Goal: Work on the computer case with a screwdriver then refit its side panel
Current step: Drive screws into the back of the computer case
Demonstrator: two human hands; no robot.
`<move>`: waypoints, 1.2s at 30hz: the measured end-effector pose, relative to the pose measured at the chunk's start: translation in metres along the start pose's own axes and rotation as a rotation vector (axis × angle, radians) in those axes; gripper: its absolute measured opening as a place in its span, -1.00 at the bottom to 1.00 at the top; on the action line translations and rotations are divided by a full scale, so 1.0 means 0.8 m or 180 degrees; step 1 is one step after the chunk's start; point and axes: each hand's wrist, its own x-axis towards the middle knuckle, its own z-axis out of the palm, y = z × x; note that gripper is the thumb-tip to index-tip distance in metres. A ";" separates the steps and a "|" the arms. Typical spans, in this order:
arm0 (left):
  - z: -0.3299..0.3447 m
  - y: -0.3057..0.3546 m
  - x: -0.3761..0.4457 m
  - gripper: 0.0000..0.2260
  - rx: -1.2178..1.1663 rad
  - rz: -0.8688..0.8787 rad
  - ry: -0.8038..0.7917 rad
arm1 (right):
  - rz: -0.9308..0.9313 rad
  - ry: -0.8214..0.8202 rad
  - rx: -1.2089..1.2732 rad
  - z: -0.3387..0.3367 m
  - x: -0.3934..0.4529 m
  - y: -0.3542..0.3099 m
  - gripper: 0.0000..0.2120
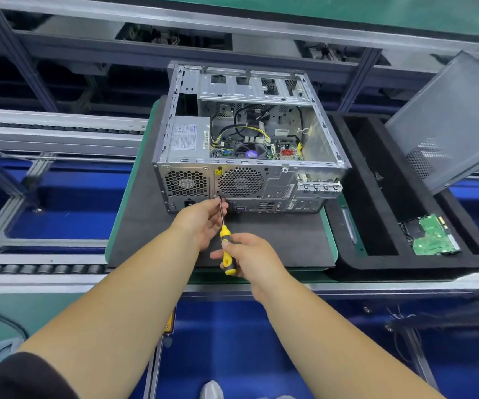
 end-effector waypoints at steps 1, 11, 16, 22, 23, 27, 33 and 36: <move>0.000 0.000 0.001 -0.91 0.0003 0.0002 -0.0009 | 0.0039 0.0032 0.0065 0.002 0.000 0.000 -0.89; -0.008 0.002 0.000 -0.84 0.0308 -0.0029 -0.0179 | 0.0903 0.0131 0.1506 0.024 0.010 0.005 -0.85; -0.009 0.001 -0.002 -0.84 0.0428 -0.0042 -0.0230 | 0.1061 0.0247 0.1625 0.026 0.014 0.004 -0.73; -0.010 0.004 -0.003 -0.85 0.0525 -0.0034 -0.0153 | 0.1058 0.0229 0.1852 0.023 0.011 0.003 -0.69; -0.009 0.004 -0.002 -0.85 0.0519 -0.0029 -0.0159 | 0.1043 0.0238 0.1833 0.023 0.009 0.002 -0.73; -0.009 0.004 -0.001 -0.90 0.0482 -0.0040 -0.0124 | 0.1046 0.0321 0.1706 0.027 0.010 0.001 -0.76; -0.010 0.003 -0.001 -0.90 0.0420 0.0003 -0.0020 | 0.1166 0.0227 0.1752 0.027 0.016 0.002 -0.57; -0.011 0.003 -0.003 -0.88 0.0413 -0.0007 -0.0079 | 0.1161 0.0166 0.1850 0.027 0.015 0.001 -0.58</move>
